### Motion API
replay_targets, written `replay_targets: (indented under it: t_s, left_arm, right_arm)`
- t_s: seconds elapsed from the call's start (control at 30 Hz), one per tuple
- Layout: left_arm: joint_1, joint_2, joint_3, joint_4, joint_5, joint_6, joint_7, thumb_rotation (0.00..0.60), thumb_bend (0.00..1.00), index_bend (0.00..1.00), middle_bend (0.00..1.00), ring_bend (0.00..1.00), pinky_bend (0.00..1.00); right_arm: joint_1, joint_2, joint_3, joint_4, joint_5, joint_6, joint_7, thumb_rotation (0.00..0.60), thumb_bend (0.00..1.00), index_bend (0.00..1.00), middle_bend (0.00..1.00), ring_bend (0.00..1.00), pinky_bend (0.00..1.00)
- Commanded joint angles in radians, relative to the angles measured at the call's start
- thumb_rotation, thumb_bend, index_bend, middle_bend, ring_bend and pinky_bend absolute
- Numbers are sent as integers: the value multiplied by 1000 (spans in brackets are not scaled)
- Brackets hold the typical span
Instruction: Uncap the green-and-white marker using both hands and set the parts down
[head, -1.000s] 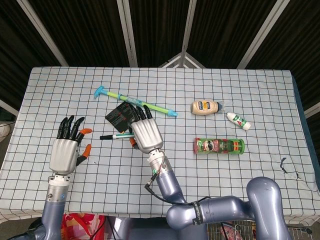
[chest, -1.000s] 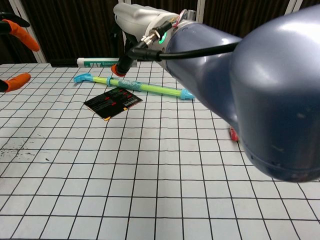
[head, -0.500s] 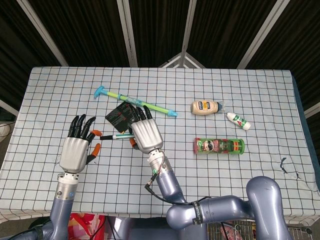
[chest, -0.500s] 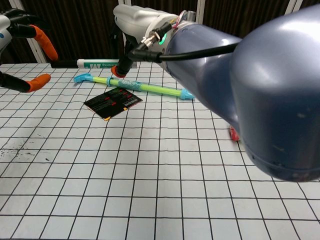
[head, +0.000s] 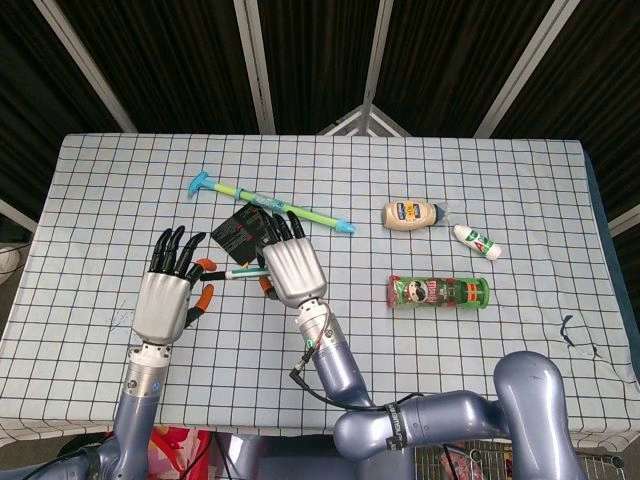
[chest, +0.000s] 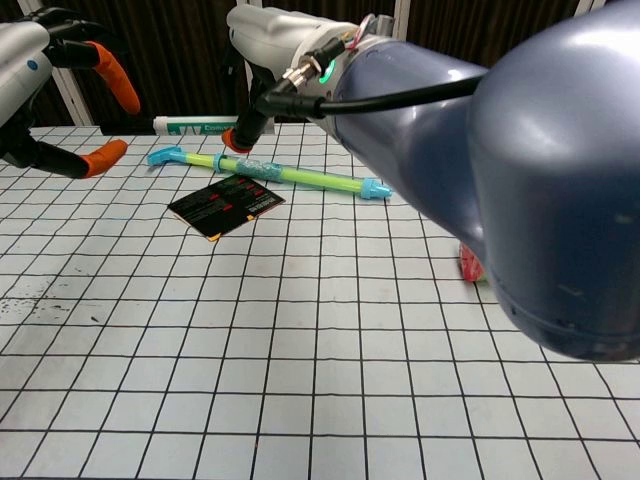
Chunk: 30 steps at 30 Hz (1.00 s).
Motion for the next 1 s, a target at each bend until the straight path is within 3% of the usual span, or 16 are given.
replay_targets:
  t_s: [0.03,0.67,1.0]
  left_arm:
    - [-1,-2,2,4,1,1,-1,600,470,459,149,0,15]
    - [-14,-18,-7,32,3,12,-16,600,470,509,172,0,15]
    - [-18,-22,-5,57,3,15,-31,600,470,478,168,0,15]
  right_arm:
    - [0,2,-1,-2,3,1,0,600,420,684,58,95,0]
    - [4,5,-9,5,9,2,14,600,420,684,59,95,0]
    - [5,9,-12,7,10,3,18,600,421,684,59,95,0]
